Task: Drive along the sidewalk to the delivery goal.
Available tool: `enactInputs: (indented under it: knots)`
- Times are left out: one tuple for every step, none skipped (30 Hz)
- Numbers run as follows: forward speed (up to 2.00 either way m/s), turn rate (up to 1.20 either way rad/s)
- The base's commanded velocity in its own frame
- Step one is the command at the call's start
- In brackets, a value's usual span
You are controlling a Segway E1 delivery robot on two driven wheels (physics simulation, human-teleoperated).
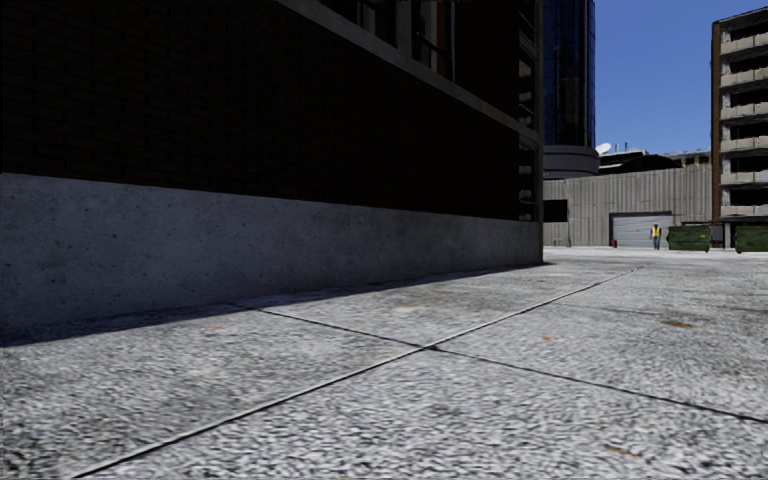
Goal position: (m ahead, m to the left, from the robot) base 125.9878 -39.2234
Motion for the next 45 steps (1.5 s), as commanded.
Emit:
enactInputs:
  knots:
    - [2.00, -0.52]
    - [2.00, -0.52]
    - [2.00, -0.52]
    - [2.00, -0.52]
    - [2.00, -0.52]
    - [2.00, -0.52]
    - [2.00, -0.52]
    - [2.00, -0.52]
    - [2.00, -0.52]
    - [2.00, -0.52]
    - [2.00, -0.52]
    - [2.00, -0.52]
    - [2.00, -0.52]
    - [2.00, -0.52]
    - [2.00, -0.52]
    - [2.00, -0.52]
    - [2.00, -0.52]
    - [2.00, -0.52]
    - [2.00, -0.52]
    - [2.00, -0.52]
    - [2.00, -0.52]
    - [2.00, -0.46]
    - [2.00, -0.46]
    - [2.00, -0.41]
    - [2.00, -0.39]
    - [2.00, -0.37]
    - [2.00, -0.37]
    - [2.00, -0.36]
    - [2.00, -0.32]
    - [2.00, -0.28]
    - [2.00, -0.08]
    - [2.00, -0.08]
    - [2.00, 0.00]
    - [2.00, 0.00]
    - [2.00, 0.00]
    - [2.00, 0.00]
    - [2.00, 0.00]
    - [2.00, 0.00]
    - [2.00, 0.00]
    - [2.00, 0.00]
    - [2.00, 0.00]
    - [2.00, 0.00]
    - [2.00, 0.00]
    - [2.00, 0.00]
    - [2.00, 0.00]
